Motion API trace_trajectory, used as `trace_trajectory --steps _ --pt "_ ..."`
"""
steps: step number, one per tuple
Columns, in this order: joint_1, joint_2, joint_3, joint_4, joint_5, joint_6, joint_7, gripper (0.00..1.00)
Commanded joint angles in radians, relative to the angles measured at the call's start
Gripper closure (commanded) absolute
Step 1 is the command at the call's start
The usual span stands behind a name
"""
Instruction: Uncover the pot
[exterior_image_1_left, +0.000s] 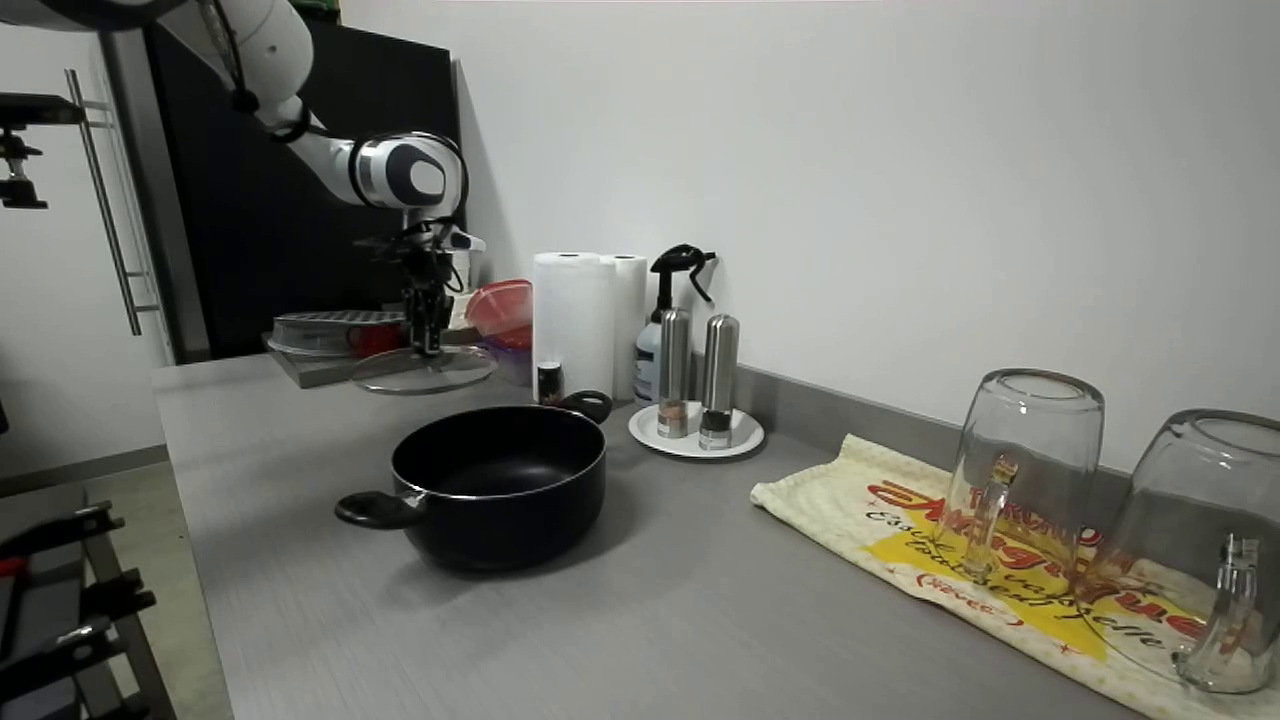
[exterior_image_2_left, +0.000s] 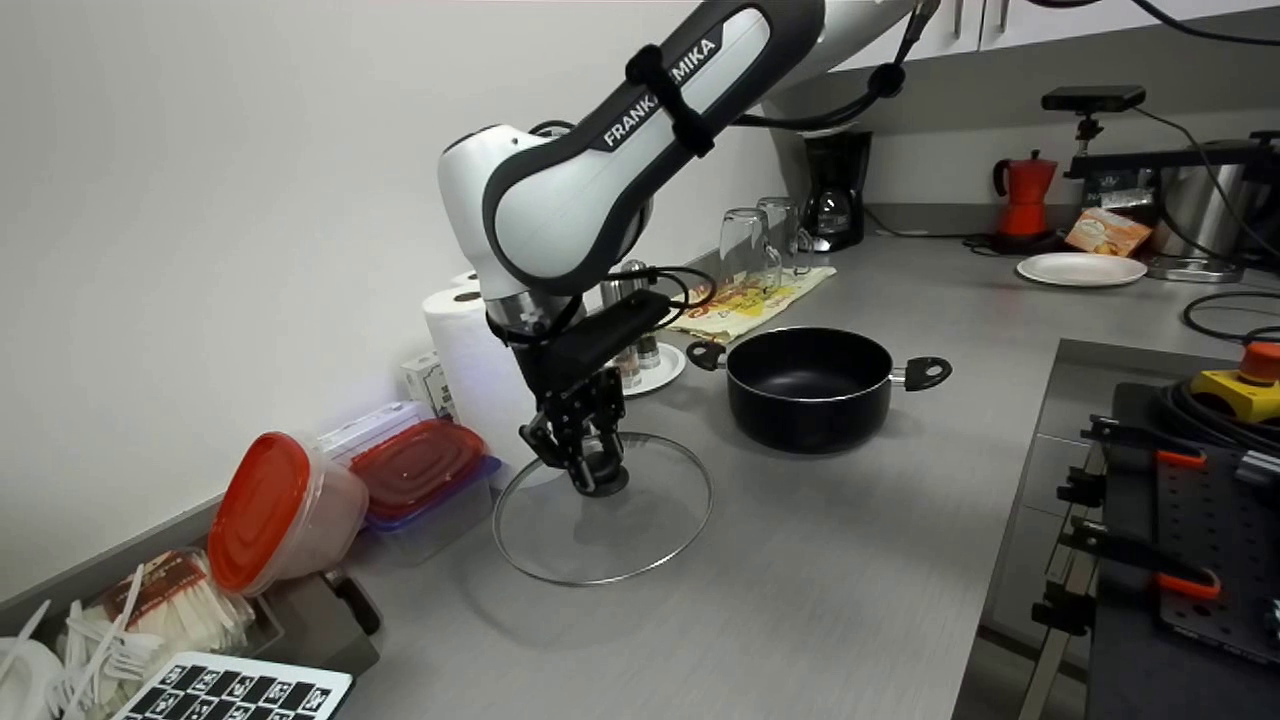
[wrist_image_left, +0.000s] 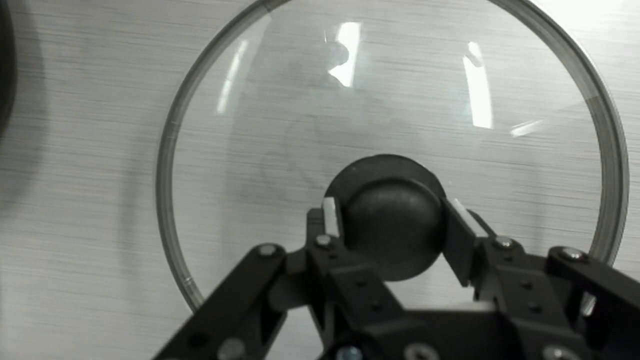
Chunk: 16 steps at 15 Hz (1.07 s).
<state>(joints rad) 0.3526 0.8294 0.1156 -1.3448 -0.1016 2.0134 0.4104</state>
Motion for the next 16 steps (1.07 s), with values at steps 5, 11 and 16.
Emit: trace_trajectory --steps 5,11,16 --pt "0.018 0.065 -0.007 0.044 0.048 0.024 -0.053 0.75" --pt "0.049 0.094 -0.060 0.012 -0.043 0.157 -0.055 0.75" --pt "0.059 0.107 -0.082 0.008 -0.068 0.193 -0.047 0.75"
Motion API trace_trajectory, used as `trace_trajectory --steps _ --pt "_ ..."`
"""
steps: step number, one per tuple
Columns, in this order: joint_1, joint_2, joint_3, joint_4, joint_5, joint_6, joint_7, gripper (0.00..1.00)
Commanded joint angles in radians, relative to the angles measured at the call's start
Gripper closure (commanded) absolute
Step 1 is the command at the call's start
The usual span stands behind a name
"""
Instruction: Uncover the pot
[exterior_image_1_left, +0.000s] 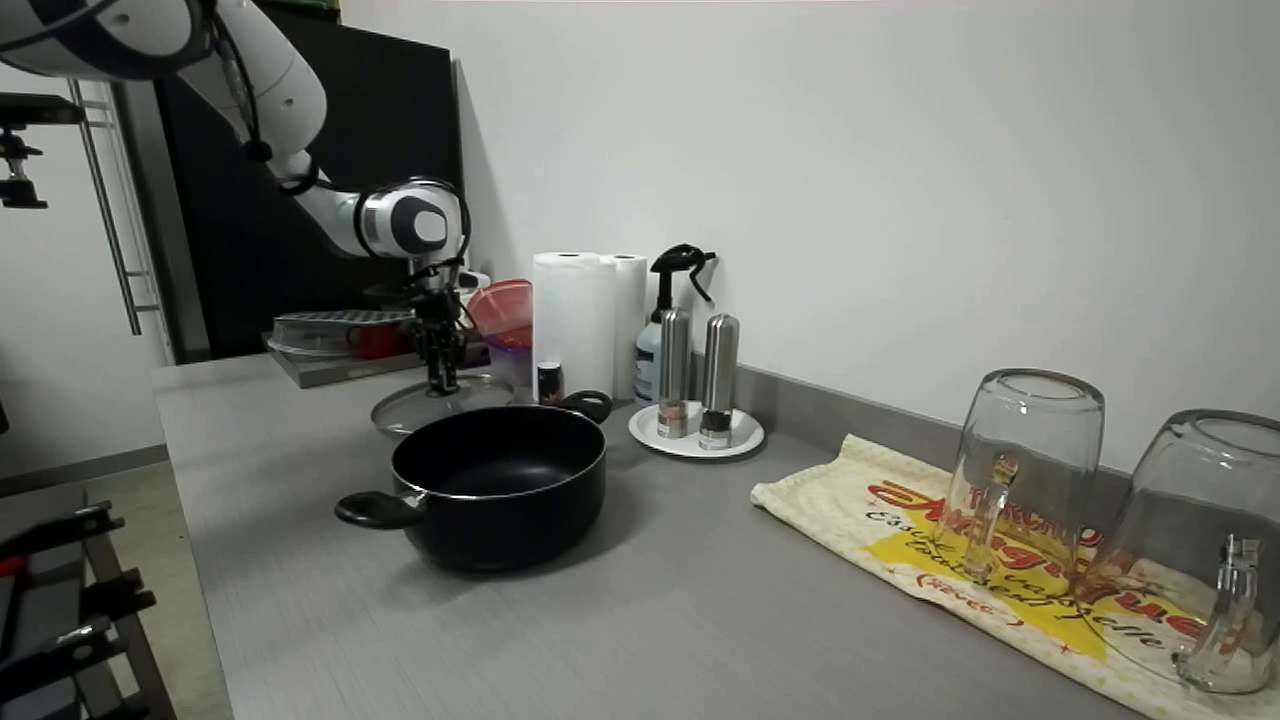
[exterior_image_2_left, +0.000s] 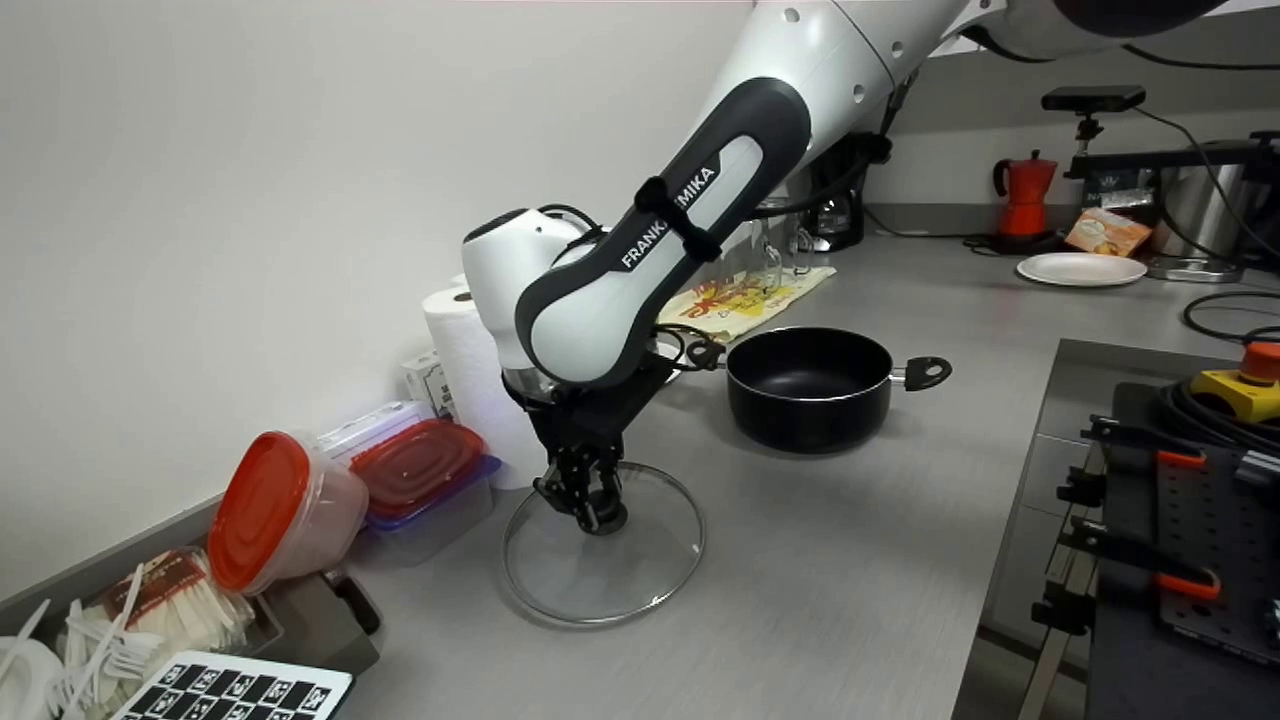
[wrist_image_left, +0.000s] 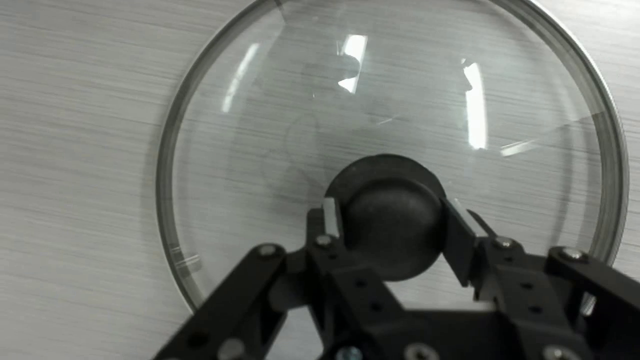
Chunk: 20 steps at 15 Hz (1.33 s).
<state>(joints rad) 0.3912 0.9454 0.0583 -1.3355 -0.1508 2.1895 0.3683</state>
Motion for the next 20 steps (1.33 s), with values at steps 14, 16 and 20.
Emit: trace_trajectory --steps 14,16,20 --pt "0.022 0.005 -0.031 0.007 -0.041 -0.079 -0.024 0.50" --pt "0.023 0.004 -0.031 0.007 -0.041 -0.081 -0.024 0.50" --pt "0.023 0.004 -0.031 0.007 -0.042 -0.081 -0.024 0.50"
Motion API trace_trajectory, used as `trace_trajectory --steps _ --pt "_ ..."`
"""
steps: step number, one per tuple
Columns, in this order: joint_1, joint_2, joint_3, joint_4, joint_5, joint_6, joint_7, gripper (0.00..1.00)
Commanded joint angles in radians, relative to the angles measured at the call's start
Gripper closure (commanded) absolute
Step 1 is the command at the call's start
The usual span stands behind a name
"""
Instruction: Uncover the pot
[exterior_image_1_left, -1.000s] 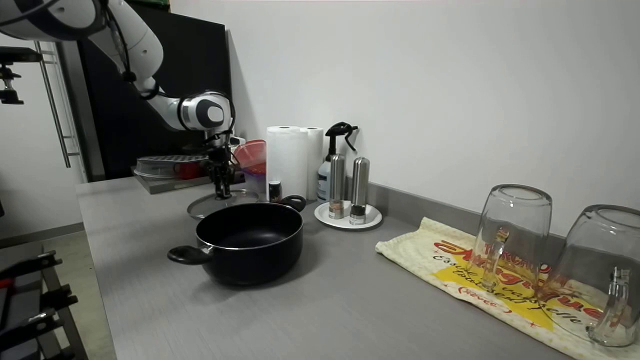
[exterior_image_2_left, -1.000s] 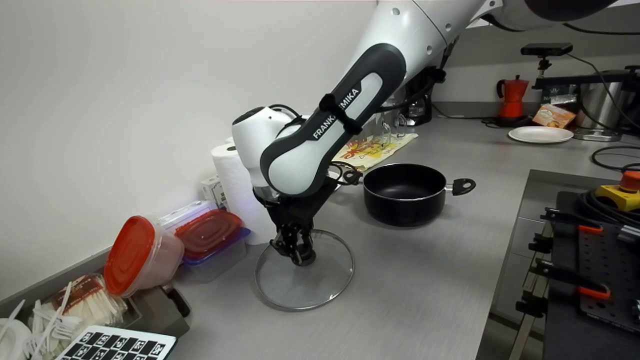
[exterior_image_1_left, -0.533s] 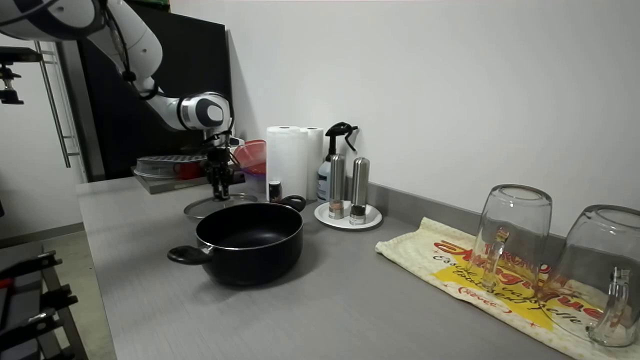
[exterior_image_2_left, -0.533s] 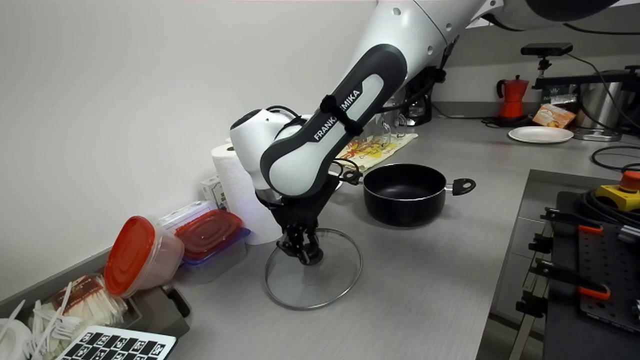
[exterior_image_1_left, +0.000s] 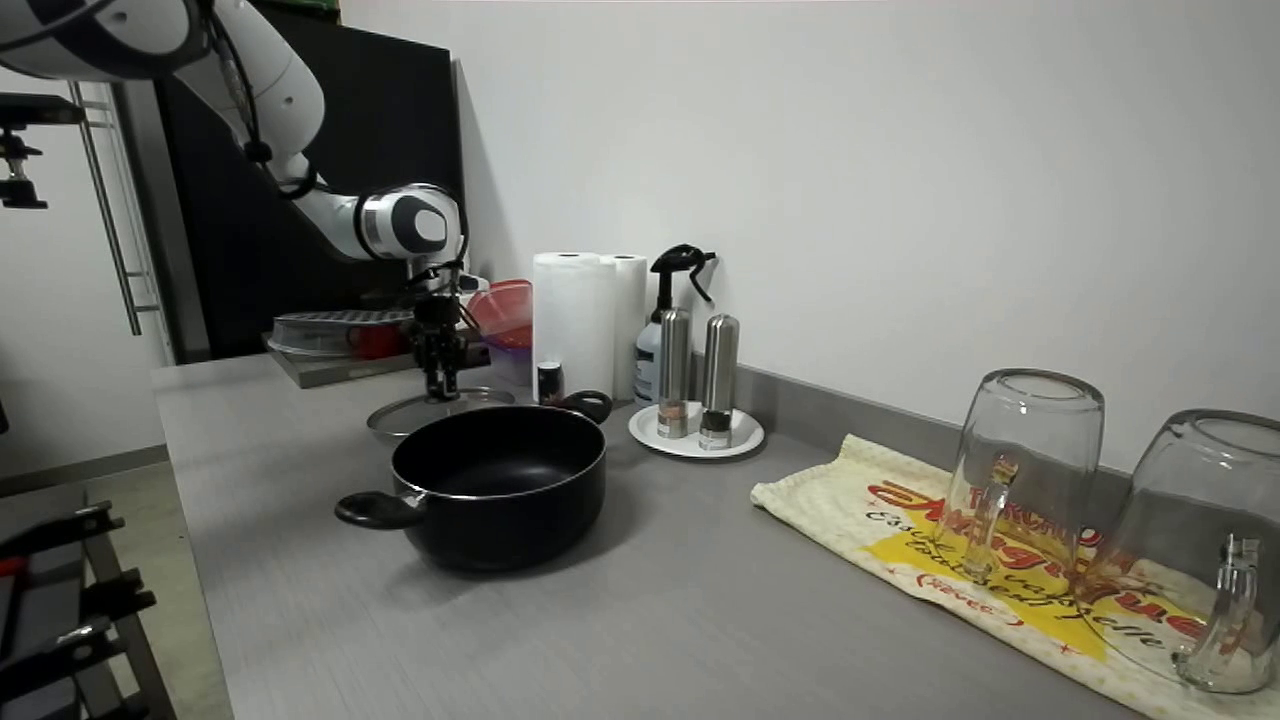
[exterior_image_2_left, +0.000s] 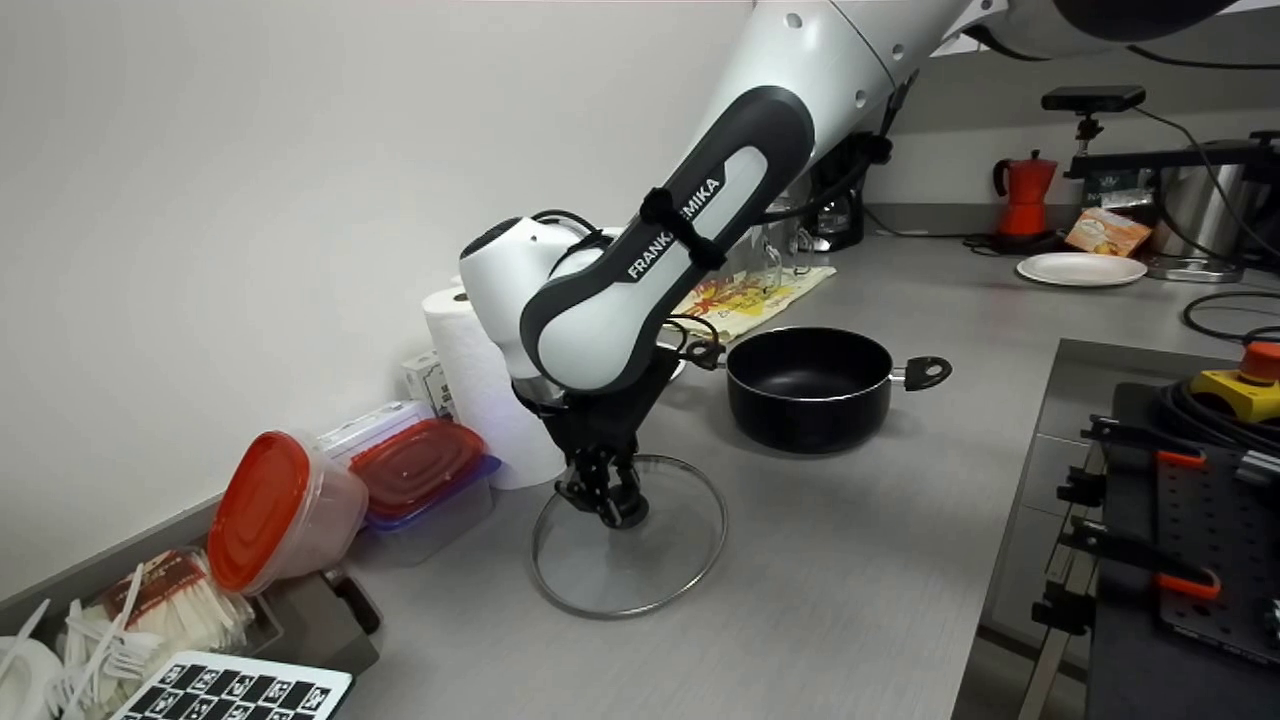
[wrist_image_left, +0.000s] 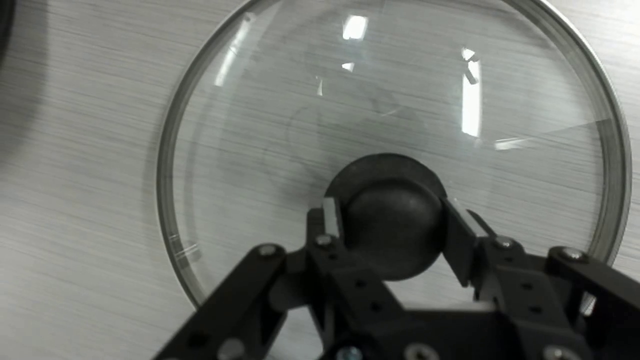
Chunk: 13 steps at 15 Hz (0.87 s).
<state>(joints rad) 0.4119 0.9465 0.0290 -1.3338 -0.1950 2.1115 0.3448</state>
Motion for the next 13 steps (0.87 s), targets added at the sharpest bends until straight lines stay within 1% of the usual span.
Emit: trace_trajectory --steps 1,2,3,4,5,7,8,13 --pt "0.003 0.003 -0.002 0.005 0.002 -0.003 -0.001 0.50" --pt "0.003 0.003 -0.002 0.005 0.002 -0.003 -0.001 0.50" --pt "0.001 0.002 -0.002 0.005 0.005 -0.003 0.000 0.25" --pt "-0.002 0.001 -0.002 0.004 0.007 -0.002 0.001 0.24" --pt "0.001 0.005 -0.003 0.005 0.004 -0.002 0.000 0.43" --pt "-0.001 0.005 -0.003 0.005 0.004 -0.002 0.000 0.29" --pt "-0.002 0.005 -0.003 0.005 0.004 -0.002 0.000 0.24" --pt "-0.002 0.005 -0.003 0.005 0.004 -0.002 0.000 0.24"
